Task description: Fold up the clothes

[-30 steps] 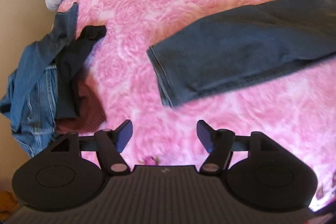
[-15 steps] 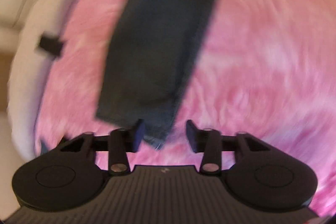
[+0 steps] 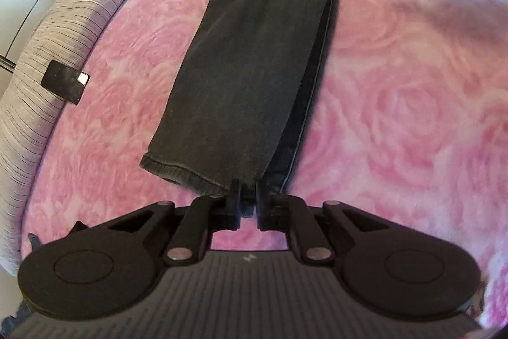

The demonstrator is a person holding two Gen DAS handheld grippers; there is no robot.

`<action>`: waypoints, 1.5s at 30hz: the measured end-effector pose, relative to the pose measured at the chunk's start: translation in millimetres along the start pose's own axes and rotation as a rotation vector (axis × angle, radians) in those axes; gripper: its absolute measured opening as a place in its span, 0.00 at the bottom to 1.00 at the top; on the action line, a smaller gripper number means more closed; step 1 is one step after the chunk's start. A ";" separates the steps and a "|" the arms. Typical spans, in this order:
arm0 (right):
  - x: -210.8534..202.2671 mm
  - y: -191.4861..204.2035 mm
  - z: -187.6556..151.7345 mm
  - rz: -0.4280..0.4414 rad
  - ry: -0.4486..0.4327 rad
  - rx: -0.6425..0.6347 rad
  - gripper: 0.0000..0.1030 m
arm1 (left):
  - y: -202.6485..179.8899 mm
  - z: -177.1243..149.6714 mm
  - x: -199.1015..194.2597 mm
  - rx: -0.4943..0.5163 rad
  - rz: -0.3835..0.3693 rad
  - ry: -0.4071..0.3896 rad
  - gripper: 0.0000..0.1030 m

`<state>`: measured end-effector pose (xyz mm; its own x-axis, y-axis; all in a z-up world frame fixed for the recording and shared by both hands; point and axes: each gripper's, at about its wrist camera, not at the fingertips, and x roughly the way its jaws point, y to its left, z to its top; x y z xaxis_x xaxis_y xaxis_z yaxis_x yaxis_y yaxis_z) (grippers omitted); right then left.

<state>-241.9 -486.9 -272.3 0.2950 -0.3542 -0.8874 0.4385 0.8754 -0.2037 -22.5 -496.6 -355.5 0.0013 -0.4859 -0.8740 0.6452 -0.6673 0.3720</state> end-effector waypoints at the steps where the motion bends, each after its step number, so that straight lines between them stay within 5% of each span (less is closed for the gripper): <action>1: 1.6 1.0 2.2 -0.002 0.001 0.000 0.52 | 0.5 -1.3 2.7 -0.005 -0.023 -0.002 0.06; 11: 18.3 -22.1 -24.8 -0.064 0.096 0.070 0.56 | 3.0 -14.4 2.3 0.018 -0.086 0.057 0.13; 18: 33.7 -48.3 -38.1 -0.088 0.081 0.165 0.56 | 34.8 -8.0 -12.1 -0.128 -0.018 -0.005 0.14; 24: 62.1 -74.2 -35.9 -0.116 0.045 0.239 0.54 | 59.0 12.5 15.1 -0.268 -0.008 -0.019 0.17; 31: 105.8 -98.8 -49.1 -0.055 0.090 0.302 0.46 | 75.9 18.0 56.5 -0.386 -0.016 0.137 0.21; 35: 105.1 -101.2 -52.2 -0.043 0.086 0.288 0.46 | 87.0 14.6 39.7 -0.381 0.024 0.155 0.21; 39: 72.0 -86.2 -46.2 -0.034 0.013 0.282 0.46 | 96.0 8.2 10.4 -0.248 0.092 0.136 0.35; 42: 48.7 -50.8 -33.9 0.013 -0.035 0.235 0.46 | 84.4 4.6 6.1 0.028 0.112 0.102 0.41; 45: 31.1 1.4 -16.2 0.080 -0.084 0.174 0.47 | 65.0 -7.3 9.6 0.296 0.051 0.033 0.48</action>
<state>-245.8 -491.4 -306.9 0.4013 -0.3185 -0.8588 0.5484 0.8345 -0.0532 25.0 -540.5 -342.1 0.0558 -0.5074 -0.8599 0.3928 -0.7806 0.4861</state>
